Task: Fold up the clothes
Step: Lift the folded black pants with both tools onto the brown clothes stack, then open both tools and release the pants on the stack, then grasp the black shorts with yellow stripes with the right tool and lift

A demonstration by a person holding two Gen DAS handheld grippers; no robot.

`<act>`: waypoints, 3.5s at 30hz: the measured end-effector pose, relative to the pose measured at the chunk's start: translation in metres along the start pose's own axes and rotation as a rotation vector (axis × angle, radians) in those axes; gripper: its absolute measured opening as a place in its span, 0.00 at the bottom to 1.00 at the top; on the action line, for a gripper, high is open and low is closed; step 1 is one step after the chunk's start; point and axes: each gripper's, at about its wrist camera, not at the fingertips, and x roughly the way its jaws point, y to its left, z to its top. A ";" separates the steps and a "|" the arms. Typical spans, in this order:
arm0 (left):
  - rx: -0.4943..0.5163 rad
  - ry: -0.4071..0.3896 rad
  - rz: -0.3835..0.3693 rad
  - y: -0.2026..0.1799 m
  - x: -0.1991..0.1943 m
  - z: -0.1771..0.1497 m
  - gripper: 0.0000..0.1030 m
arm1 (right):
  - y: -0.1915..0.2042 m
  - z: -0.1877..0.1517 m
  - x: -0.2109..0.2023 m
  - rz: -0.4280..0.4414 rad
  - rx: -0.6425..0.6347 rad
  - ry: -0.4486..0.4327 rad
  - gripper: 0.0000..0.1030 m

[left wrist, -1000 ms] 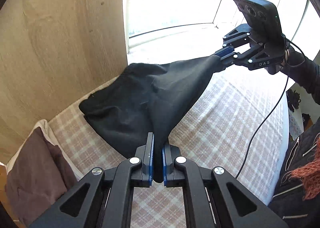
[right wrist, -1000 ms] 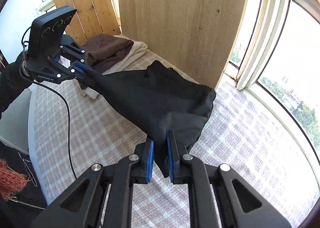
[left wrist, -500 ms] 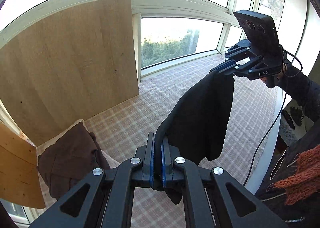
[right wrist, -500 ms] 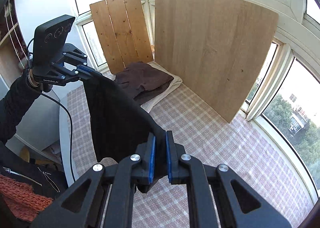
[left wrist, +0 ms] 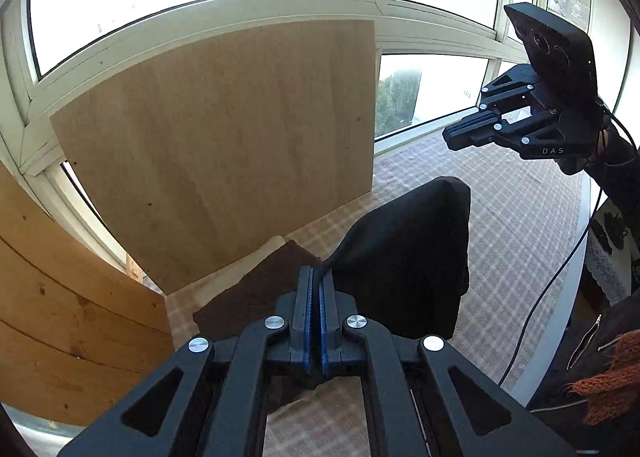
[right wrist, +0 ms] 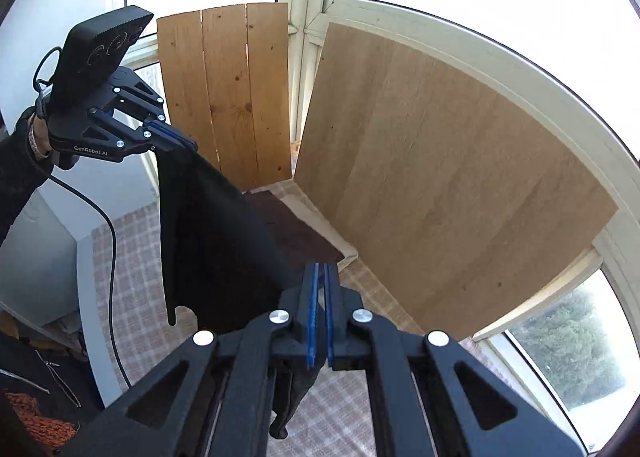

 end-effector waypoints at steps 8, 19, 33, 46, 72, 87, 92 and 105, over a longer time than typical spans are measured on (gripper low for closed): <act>0.004 -0.154 0.017 0.067 -0.043 0.016 0.00 | -0.022 0.069 0.032 0.037 0.072 0.050 0.03; -0.089 0.037 -0.138 -0.007 0.034 -0.147 0.15 | 0.010 -0.136 0.130 0.161 0.357 0.308 0.25; -0.431 0.029 -0.120 -0.079 0.046 -0.256 0.73 | 0.076 -0.304 0.086 0.100 0.741 0.195 0.60; -0.579 -0.359 0.012 -0.131 -0.021 -0.284 0.79 | 0.149 -0.295 0.004 -0.242 0.593 -0.024 0.87; -0.279 -0.182 0.074 -0.107 0.045 -0.240 0.99 | 0.105 -0.296 0.100 -0.144 0.646 0.162 0.84; -0.096 -0.082 0.112 -0.097 0.080 -0.204 0.99 | 0.095 -0.279 0.187 -0.086 0.545 0.373 0.16; -0.116 -0.062 0.114 -0.083 0.083 -0.207 0.99 | 0.090 -0.271 0.167 -0.030 0.566 0.326 0.12; -0.188 -0.055 0.175 -0.072 0.068 -0.217 0.99 | 0.038 -0.184 0.012 0.363 0.852 -0.277 0.11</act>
